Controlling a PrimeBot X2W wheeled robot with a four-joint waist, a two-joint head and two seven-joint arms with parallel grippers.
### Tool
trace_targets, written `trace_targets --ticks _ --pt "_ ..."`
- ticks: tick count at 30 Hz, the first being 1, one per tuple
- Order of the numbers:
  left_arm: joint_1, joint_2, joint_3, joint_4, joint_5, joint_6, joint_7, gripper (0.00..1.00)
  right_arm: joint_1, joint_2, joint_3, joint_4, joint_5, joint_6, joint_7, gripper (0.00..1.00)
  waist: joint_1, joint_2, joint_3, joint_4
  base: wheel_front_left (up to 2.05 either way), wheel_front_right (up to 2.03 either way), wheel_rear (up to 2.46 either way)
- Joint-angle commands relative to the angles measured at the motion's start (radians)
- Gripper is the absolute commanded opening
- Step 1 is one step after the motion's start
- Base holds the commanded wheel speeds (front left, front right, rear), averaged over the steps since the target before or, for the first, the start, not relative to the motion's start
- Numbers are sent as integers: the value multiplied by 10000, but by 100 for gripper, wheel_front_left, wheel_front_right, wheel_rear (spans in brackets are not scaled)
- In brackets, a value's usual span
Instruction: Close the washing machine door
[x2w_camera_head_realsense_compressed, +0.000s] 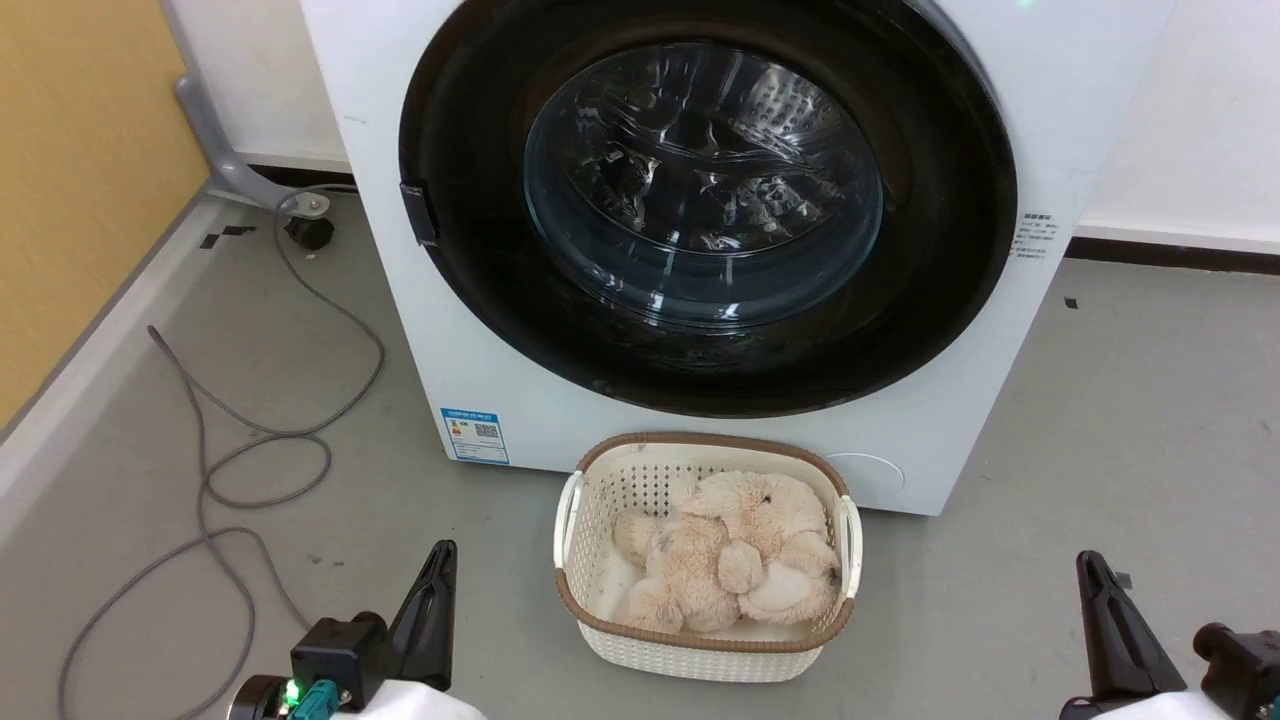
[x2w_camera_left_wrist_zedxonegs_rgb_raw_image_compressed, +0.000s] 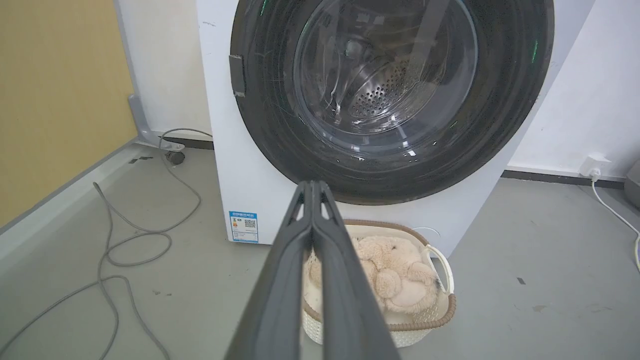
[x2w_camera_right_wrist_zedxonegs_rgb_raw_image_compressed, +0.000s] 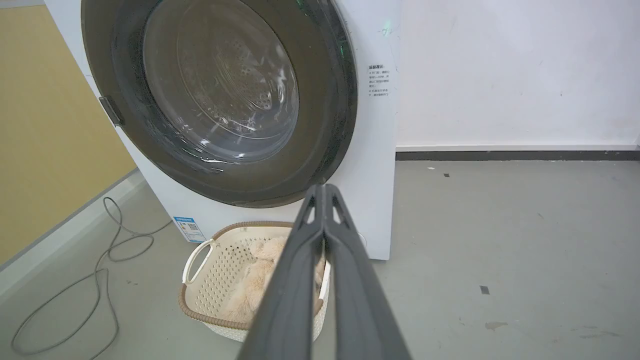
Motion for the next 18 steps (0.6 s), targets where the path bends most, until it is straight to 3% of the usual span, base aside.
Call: trace_targets --ticks 1,18 --pt "-5 -15 52 -95 125 43 81 0 -85 19 37 -35 -141 -1 58 0 1 0 4 -21 0 0 0" --pt "-12 -43 195 -378 352 113 407 0 -232 48 173 -91 -400 -2 228 0 1 0 33 -164 0 0 0"
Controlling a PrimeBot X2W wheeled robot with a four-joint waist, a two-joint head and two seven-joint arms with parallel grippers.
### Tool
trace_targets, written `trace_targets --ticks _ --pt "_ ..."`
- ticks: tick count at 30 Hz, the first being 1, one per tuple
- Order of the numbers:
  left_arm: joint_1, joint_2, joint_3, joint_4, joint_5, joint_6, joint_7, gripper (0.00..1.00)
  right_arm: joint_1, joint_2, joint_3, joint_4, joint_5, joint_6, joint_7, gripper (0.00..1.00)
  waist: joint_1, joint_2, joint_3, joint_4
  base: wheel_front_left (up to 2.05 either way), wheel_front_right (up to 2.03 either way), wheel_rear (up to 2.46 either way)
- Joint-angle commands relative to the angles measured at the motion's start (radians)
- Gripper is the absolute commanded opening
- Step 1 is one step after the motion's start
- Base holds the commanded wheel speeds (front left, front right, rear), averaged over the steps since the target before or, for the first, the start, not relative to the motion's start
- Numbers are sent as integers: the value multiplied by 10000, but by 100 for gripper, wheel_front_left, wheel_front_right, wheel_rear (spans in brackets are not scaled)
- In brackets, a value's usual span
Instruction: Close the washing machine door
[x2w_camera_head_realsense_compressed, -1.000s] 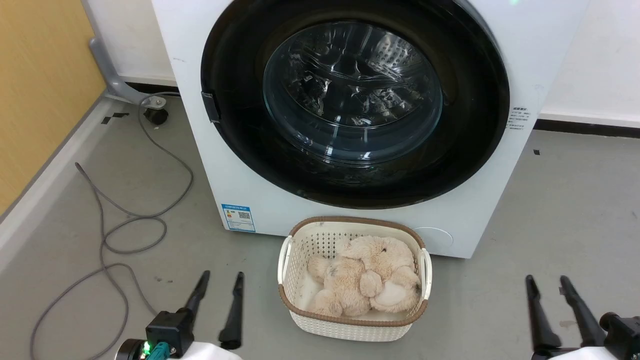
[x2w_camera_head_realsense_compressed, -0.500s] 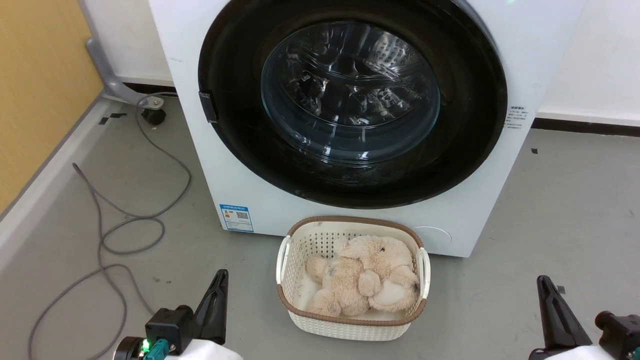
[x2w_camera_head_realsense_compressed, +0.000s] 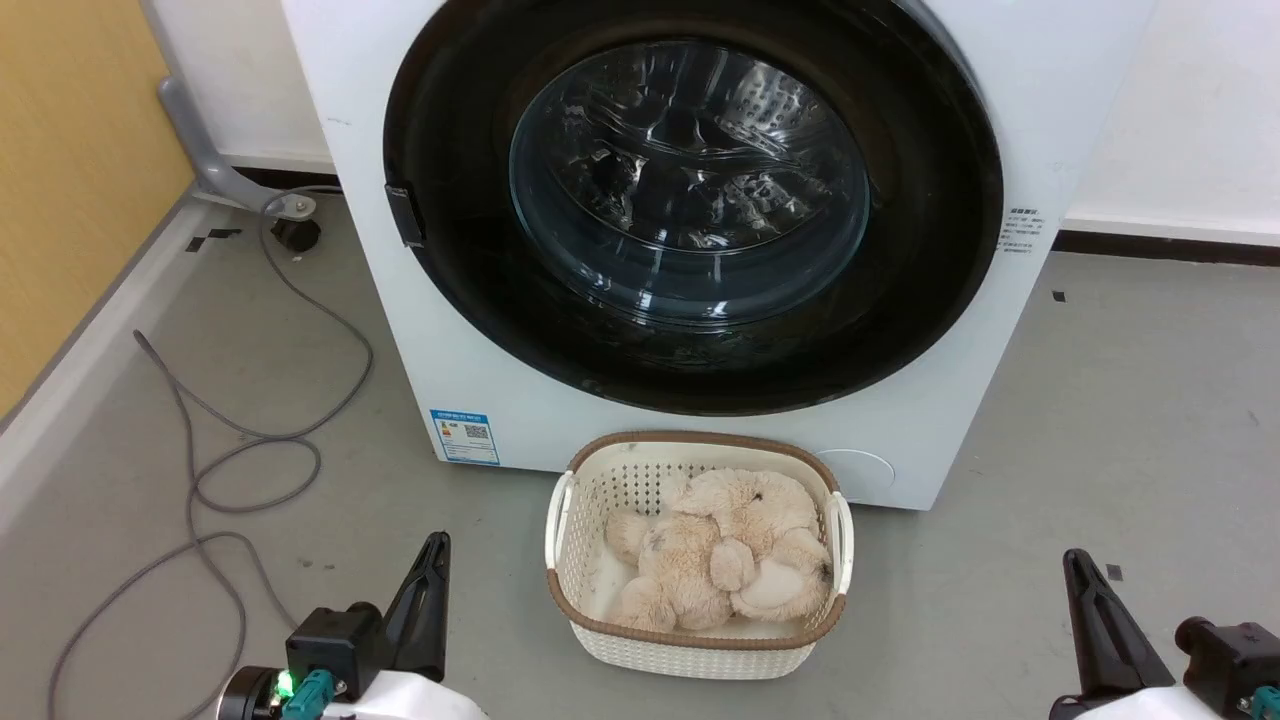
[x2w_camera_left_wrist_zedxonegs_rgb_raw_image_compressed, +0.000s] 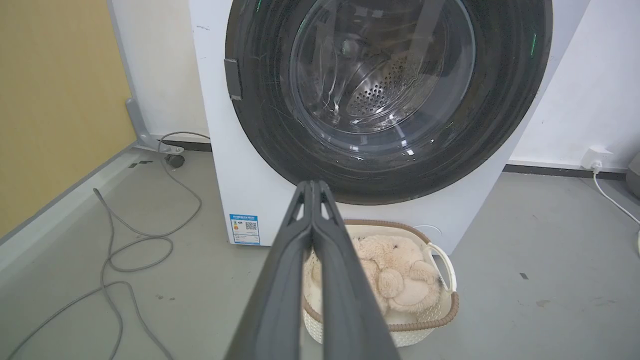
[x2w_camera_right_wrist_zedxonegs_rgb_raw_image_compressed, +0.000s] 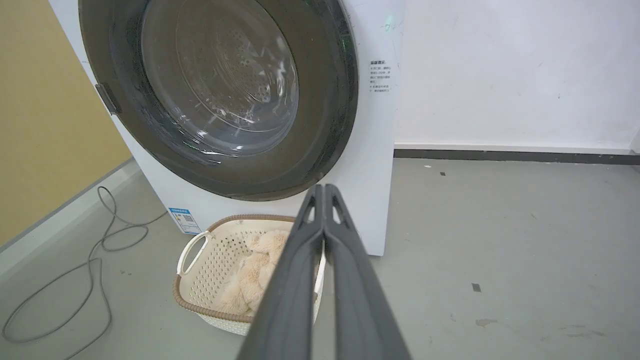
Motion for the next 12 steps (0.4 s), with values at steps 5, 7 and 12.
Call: trace_targets --ticks 5,7,12 --pt "-15 -40 69 -150 163 89 133 0 -229 49 72 -77 -115 -2 80 0 0 0 10 -48 0 0 0" --pt "-16 -43 87 -185 191 98 173 0 -247 53 89 -84 -147 -2 101 0 0 0 13 -66 0 0 0" --pt "-18 -52 131 -274 262 120 275 0 -292 62 131 -101 -228 -2 154 0 0 0 22 -111 0 0 0"
